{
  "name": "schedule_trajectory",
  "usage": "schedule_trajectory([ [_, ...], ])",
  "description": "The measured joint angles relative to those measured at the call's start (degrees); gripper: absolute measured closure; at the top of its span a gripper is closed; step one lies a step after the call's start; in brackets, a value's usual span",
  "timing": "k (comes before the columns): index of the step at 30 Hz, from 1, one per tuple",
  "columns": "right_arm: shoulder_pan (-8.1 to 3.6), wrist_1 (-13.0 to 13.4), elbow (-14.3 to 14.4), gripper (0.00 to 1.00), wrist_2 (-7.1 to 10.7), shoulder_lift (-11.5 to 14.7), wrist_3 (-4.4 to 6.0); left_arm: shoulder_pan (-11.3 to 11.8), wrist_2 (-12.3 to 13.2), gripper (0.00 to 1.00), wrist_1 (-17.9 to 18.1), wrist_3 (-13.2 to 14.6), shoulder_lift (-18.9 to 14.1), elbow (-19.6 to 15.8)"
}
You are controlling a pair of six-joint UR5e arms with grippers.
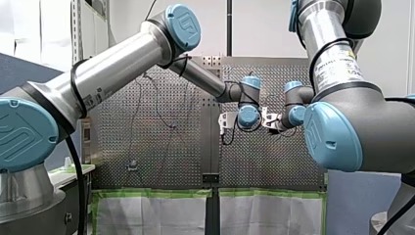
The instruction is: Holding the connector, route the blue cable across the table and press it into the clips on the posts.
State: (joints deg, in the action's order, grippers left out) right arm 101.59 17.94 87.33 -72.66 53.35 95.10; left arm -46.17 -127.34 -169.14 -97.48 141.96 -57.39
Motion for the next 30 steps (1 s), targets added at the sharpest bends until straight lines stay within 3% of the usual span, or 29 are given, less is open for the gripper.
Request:
schedule_trajectory([
  [11, -0.19, 0.1, 0.0, 1.00, 0.76, 0.0, 0.04, 0.1, -0.8, 0.00, -3.6, -1.2, 6.2, 6.3],
  [20, -0.20, 0.2, 0.0, 1.00, 0.78, 0.0, -0.05, 0.1, -4.7, 0.00, 0.5, -1.7, 9.0, 10.2],
  [30, -0.20, 0.0, 0.0, 1.00, 2.11, 0.0, -0.07, 0.9, -5.3, 0.00, 1.1, -1.9, 10.9, 11.7],
])
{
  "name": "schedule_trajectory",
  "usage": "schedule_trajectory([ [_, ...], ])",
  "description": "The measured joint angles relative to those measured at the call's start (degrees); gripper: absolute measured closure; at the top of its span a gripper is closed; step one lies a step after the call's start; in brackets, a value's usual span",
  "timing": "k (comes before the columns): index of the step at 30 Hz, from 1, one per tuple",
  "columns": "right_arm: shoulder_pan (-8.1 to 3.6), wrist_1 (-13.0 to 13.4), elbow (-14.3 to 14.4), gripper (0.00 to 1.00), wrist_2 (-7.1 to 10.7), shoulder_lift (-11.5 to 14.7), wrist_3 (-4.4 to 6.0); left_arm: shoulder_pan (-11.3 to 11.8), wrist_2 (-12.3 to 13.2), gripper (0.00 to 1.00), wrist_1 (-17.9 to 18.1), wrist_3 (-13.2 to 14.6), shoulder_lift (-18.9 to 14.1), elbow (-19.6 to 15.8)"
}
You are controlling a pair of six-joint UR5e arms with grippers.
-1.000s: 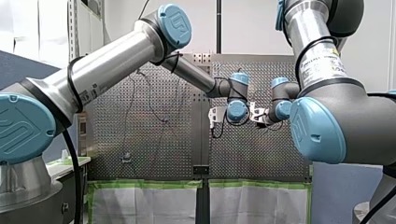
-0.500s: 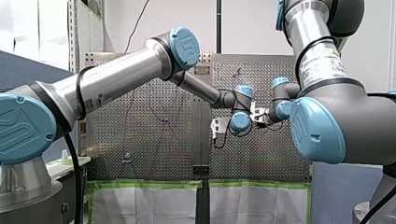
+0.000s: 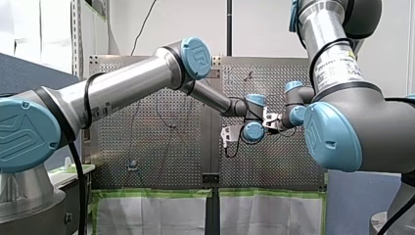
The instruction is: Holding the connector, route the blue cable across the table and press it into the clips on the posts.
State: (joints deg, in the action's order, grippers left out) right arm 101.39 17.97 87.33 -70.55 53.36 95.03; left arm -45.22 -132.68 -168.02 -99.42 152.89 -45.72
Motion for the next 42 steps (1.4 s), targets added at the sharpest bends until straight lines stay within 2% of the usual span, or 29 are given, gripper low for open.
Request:
schedule_trajectory([
  [11, 0.00, 0.0, 0.0, 1.00, 0.14, 0.0, 0.16, 1.1, -1.2, 0.00, -0.5, -0.4, 0.7, 1.7],
  [12, 0.00, 0.0, 0.0, 1.00, 0.14, 0.0, 0.16, 1.0, -1.2, 0.06, -0.6, -0.4, 0.7, 1.7],
  [13, 0.00, 0.0, 0.0, 1.00, 0.14, 0.0, 0.17, 1.0, -1.2, 0.06, -0.6, -0.4, 0.8, 1.6],
  [14, 0.00, 0.0, 0.0, 1.00, 0.14, 0.0, 0.17, 0.9, -1.3, 0.24, -0.7, -0.5, 0.8, 1.5],
  [15, 0.00, 0.0, 0.0, 1.00, 0.14, 0.0, 0.17, 0.8, -1.4, 0.36, -0.7, -0.5, 0.8, 1.4],
  [16, 0.00, 0.0, 0.0, 1.00, 0.14, 0.0, 0.17, 0.7, -1.5, 0.36, -0.7, -0.5, 0.8, 1.3],
  [17, 0.00, 0.0, 0.0, 1.00, 0.14, 0.0, 0.17, 0.6, -1.6, 0.55, -0.7, -0.4, 0.8, 1.1],
  [18, 0.00, 0.0, 0.0, 1.00, 0.14, 0.0, 0.17, 0.6, -1.8, 0.68, -0.7, -0.4, 0.8, 1.0],
  [19, 0.00, 0.0, 0.0, 1.00, 0.14, 0.0, 0.16, 0.6, -1.9, 0.68, -0.6, -0.4, 0.8, 0.8],
  [20, 0.00, 0.1, 0.0, 1.00, 0.14, 0.1, 0.17, 0.5, -2.0, 0.81, -0.5, -0.3, 0.8, 0.6],
  [21, 0.00, 0.1, 0.0, 1.00, 0.14, 0.1, 0.17, 0.6, -2.1, 0.98, -0.4, -0.3, 0.8, 0.4],
  [28, 0.05, 0.0, -0.1, 1.00, 0.11, 0.3, 0.17, 0.8, -2.3, 0.98, 0.0, -0.4, 0.8, 0.1],
  [34, 0.37, -0.2, -0.1, 1.00, 0.12, 0.6, 0.16, 0.3, -3.0, 0.98, -0.9, -1.3, 0.5, 1.5],
  [38, 0.50, -0.3, -0.1, 1.00, 0.13, 0.7, 0.17, -0.3, -3.8, 0.98, -1.8, -2.4, -0.6, 1.7],
  [42, 0.66, -0.7, -0.1, 1.00, 0.40, 1.1, 0.17, -0.5, -4.1, 0.98, -2.2, -3.5, -2.5, 0.4],
])
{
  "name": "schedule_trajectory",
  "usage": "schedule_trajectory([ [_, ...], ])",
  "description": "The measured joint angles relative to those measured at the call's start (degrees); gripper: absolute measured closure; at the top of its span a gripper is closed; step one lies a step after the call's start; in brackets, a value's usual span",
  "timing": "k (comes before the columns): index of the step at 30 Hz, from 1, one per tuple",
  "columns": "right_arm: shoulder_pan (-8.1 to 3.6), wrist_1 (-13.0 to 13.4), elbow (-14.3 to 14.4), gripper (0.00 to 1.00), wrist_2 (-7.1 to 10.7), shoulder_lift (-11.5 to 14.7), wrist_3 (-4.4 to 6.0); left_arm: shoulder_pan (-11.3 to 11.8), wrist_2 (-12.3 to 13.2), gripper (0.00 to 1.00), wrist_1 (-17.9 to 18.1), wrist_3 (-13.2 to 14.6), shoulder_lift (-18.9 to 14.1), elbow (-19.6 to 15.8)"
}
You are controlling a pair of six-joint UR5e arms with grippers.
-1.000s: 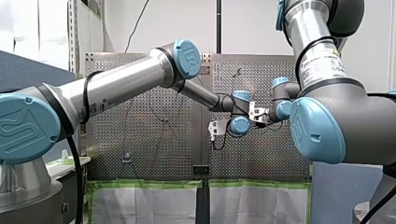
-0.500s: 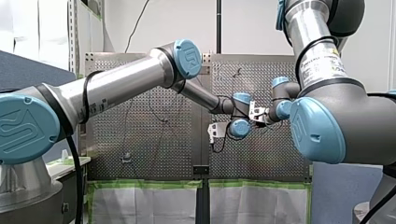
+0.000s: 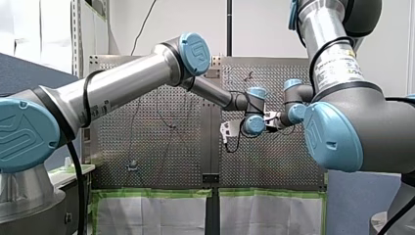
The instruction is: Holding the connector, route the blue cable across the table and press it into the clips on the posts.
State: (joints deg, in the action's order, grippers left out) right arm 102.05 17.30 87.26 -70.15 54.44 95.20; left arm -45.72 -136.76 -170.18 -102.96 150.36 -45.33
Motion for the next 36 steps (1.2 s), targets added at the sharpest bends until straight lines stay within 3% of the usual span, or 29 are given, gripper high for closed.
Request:
schedule_trajectory([
  [12, 0.19, -2.5, 0.0, 1.00, 0.14, 6.8, 1.39, -0.1, 0.0, 0.98, 4.3, 1.0, -6.8, -6.6],
  [22, 0.06, -3.6, 0.0, 1.00, -0.03, 13.0, 5.97, -1.1, 0.0, 0.98, 2.5, 1.1, -13.0, -9.7],
  [27, 0.24, -4.9, 0.0, 1.00, -0.08, 15.6, 6.34, -1.8, 0.0, 0.98, 2.3, 1.3, -14.7, -9.7],
  [36, 0.30, -5.5, 0.0, 1.00, -0.08, 20.1, 6.51, -2.5, 1.5, 0.98, 3.7, 2.0, -14.9, -9.8],
])
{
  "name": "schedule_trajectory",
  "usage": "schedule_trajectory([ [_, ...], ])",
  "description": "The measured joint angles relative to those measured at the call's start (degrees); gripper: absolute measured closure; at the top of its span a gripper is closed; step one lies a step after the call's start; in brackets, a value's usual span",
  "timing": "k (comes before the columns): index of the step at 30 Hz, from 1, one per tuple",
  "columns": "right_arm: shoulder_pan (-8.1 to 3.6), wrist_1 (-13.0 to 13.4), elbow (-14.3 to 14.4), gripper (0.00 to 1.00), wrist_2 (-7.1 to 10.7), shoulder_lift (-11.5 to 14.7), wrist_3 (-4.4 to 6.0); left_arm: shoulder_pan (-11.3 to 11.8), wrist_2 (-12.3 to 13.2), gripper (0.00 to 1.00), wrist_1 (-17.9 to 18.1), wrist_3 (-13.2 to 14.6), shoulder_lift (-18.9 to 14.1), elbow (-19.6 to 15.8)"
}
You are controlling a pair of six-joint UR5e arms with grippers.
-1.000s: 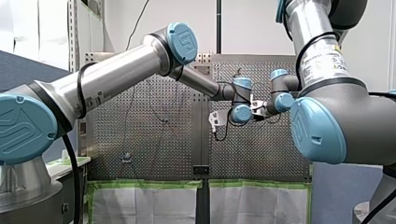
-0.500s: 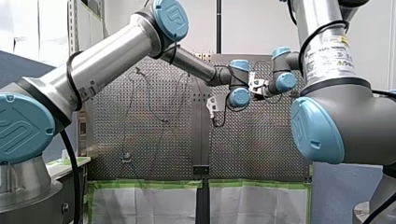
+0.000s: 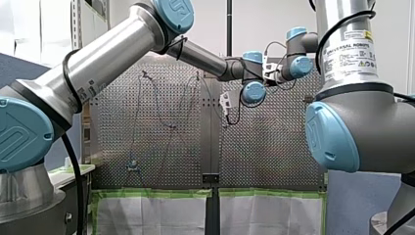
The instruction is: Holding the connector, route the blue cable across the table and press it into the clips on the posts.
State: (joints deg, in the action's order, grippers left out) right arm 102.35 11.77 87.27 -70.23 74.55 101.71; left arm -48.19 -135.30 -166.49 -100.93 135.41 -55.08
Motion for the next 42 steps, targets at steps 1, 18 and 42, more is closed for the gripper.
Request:
schedule_trajectory([
  [1, 0.00, 0.0, 0.0, 1.00, 0.00, 0.3, 0.02, 0.0, 0.3, 0.98, 0.2, 0.0, 0.0, 0.0],
  [18, 0.04, 0.0, -0.5, 1.00, 0.31, 2.2, 0.20, -0.5, 0.9, 0.98, 0.5, -1.7, -0.1, 2.5],
  [42, 0.28, -0.2, -1.6, 1.00, 1.21, 3.2, 0.35, 3.1, 0.5, 0.98, 4.9, 1.4, -1.6, 4.7],
])
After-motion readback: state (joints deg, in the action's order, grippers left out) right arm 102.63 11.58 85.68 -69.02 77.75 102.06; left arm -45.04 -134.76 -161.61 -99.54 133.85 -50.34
